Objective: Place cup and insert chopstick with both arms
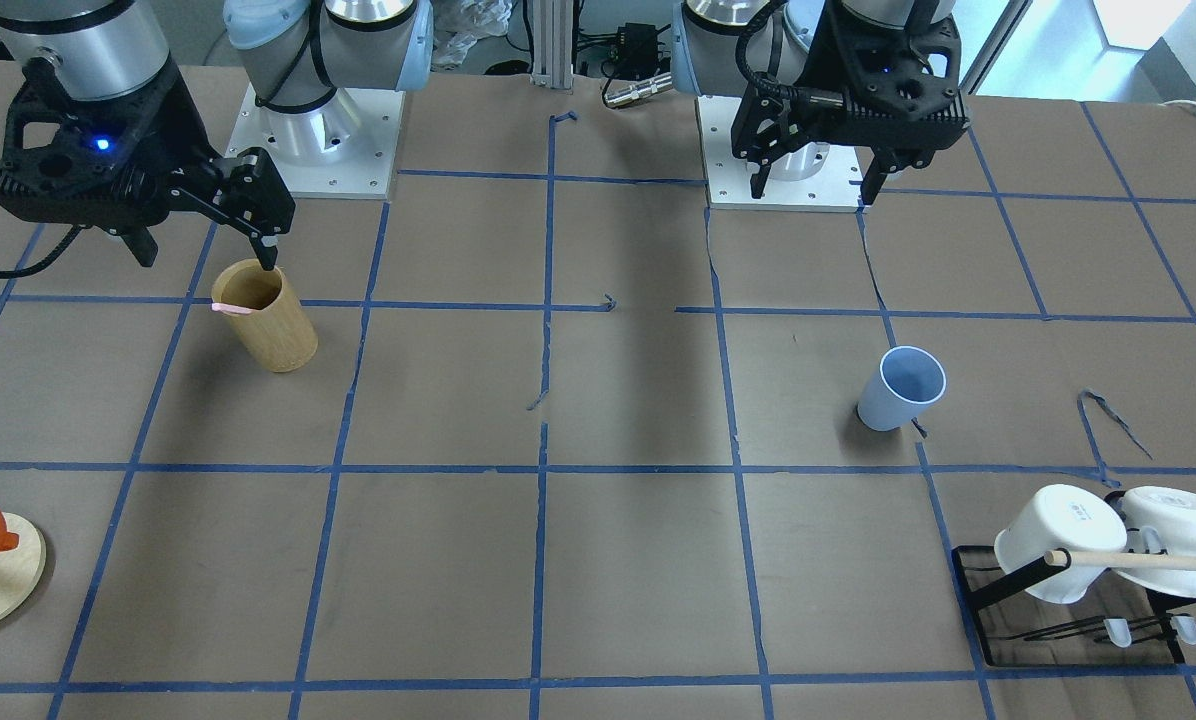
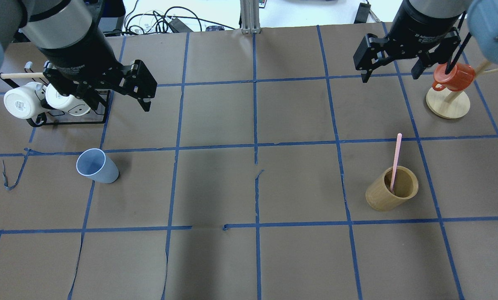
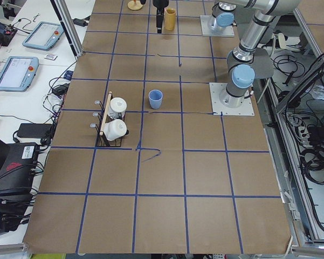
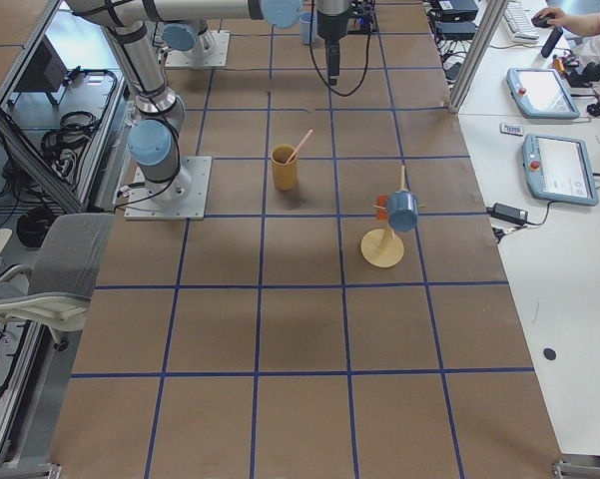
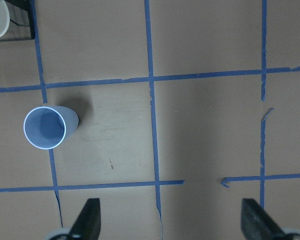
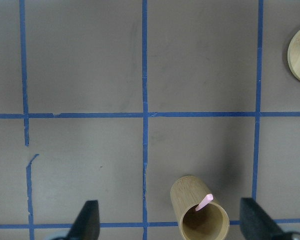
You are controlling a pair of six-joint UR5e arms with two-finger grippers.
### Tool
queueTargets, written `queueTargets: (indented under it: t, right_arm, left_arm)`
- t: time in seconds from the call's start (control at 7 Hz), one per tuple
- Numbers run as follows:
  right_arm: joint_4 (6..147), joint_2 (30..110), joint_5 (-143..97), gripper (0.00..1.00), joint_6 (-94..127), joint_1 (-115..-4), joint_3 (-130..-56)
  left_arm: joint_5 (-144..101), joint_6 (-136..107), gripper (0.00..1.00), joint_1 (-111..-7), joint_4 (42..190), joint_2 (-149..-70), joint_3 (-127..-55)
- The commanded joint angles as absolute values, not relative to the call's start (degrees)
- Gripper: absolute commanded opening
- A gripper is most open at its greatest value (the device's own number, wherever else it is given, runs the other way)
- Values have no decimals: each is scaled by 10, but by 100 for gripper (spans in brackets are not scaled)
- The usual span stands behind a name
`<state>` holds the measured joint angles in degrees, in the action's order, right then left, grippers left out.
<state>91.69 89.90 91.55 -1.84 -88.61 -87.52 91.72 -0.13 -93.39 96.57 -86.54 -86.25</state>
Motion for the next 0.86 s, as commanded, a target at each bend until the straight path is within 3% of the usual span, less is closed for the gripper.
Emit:
queueTargets:
  t: [0.0, 0.71]
  right_arm:
    - [918, 898, 914, 100, -18, -886, -875]
    - [918, 901, 915, 100, -20, -885, -885]
  left_arm:
    - [917, 1, 100, -932, 962, -864, -861]
    - [917, 1, 100, -932, 962, -857, -870]
